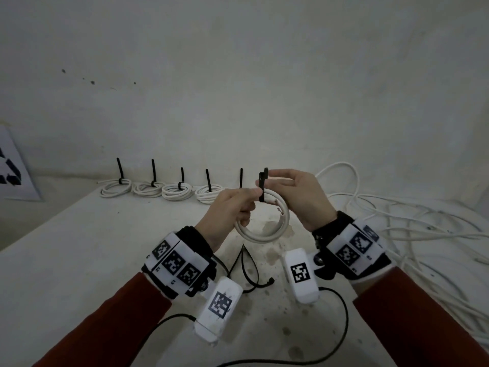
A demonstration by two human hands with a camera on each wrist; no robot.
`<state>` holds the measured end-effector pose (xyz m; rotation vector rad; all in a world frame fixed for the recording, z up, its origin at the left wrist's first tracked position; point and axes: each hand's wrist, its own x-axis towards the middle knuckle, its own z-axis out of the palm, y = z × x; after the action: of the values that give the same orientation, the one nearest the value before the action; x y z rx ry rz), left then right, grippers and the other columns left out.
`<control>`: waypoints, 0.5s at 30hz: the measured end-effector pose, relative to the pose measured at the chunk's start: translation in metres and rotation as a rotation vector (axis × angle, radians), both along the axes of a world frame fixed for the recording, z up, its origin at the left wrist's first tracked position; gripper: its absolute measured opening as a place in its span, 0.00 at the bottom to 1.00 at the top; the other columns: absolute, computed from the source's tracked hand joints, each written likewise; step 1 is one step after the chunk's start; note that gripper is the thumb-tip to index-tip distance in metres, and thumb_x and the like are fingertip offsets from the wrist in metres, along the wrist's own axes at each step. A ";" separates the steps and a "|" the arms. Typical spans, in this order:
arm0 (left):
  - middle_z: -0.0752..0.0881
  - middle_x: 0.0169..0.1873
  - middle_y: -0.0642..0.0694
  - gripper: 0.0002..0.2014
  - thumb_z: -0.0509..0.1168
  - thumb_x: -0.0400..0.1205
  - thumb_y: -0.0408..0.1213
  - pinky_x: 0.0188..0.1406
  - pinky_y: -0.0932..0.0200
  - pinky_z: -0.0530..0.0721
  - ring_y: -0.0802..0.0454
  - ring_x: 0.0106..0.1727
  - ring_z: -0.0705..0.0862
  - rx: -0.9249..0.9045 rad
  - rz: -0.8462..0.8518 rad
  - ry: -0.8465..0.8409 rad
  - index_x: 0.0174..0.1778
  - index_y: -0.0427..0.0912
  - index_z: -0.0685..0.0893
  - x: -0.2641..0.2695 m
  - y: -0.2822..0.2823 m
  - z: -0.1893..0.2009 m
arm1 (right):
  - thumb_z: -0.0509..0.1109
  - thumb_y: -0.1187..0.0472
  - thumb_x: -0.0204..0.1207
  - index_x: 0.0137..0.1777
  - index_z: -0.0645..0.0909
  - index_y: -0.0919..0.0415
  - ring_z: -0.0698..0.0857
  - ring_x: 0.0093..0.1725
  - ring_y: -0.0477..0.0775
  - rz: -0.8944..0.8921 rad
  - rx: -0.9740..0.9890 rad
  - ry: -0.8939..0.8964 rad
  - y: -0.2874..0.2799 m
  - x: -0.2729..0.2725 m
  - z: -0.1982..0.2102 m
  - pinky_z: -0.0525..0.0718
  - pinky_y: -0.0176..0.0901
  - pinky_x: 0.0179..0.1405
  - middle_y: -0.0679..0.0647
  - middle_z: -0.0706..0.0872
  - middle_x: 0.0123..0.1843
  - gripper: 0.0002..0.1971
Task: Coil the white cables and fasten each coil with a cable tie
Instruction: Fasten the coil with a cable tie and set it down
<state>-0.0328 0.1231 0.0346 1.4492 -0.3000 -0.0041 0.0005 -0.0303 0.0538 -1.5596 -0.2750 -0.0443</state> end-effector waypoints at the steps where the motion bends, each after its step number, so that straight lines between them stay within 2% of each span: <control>1: 0.62 0.25 0.49 0.14 0.68 0.71 0.47 0.28 0.60 0.62 0.57 0.22 0.61 -0.019 -0.001 0.017 0.19 0.50 0.80 0.001 0.000 -0.001 | 0.78 0.67 0.70 0.55 0.83 0.67 0.90 0.38 0.53 -0.014 0.010 -0.045 0.001 -0.002 0.001 0.89 0.43 0.39 0.58 0.92 0.42 0.14; 3: 0.62 0.24 0.50 0.12 0.70 0.67 0.50 0.26 0.62 0.63 0.58 0.21 0.61 -0.073 -0.014 0.051 0.21 0.50 0.81 0.002 0.002 -0.003 | 0.78 0.72 0.70 0.48 0.85 0.66 0.89 0.31 0.48 -0.033 0.016 -0.128 0.002 -0.005 0.004 0.85 0.36 0.32 0.56 0.92 0.36 0.08; 6: 0.60 0.26 0.49 0.12 0.71 0.67 0.53 0.26 0.62 0.62 0.59 0.21 0.61 -0.102 -0.030 0.064 0.25 0.48 0.85 0.000 0.003 -0.003 | 0.78 0.73 0.68 0.44 0.88 0.66 0.89 0.33 0.52 -0.051 -0.029 -0.236 0.003 -0.009 0.005 0.86 0.38 0.34 0.62 0.91 0.39 0.06; 9: 0.59 0.27 0.48 0.15 0.67 0.72 0.52 0.27 0.61 0.61 0.59 0.21 0.60 -0.112 -0.033 0.073 0.27 0.46 0.88 0.000 0.000 -0.001 | 0.80 0.71 0.67 0.38 0.88 0.61 0.90 0.33 0.52 -0.076 -0.051 -0.299 0.003 -0.010 0.005 0.85 0.38 0.35 0.56 0.91 0.37 0.05; 12: 0.66 0.22 0.53 0.16 0.68 0.71 0.53 0.26 0.63 0.62 0.59 0.21 0.60 -0.160 -0.035 0.092 0.34 0.43 0.88 0.001 -0.002 0.000 | 0.81 0.70 0.66 0.36 0.87 0.61 0.89 0.32 0.51 -0.086 -0.036 -0.321 0.001 -0.010 0.007 0.84 0.37 0.34 0.51 0.91 0.33 0.06; 15: 0.73 0.18 0.57 0.18 0.64 0.73 0.53 0.25 0.64 0.63 0.60 0.20 0.61 -0.179 -0.046 0.092 0.41 0.39 0.83 0.001 -0.004 0.001 | 0.80 0.70 0.66 0.35 0.87 0.61 0.90 0.32 0.53 -0.082 -0.033 -0.331 0.000 -0.010 0.007 0.86 0.39 0.34 0.53 0.91 0.33 0.06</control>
<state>-0.0318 0.1195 0.0358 1.2606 -0.2518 -0.0786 -0.0094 -0.0306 0.0608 -1.5932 -0.4727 -0.3659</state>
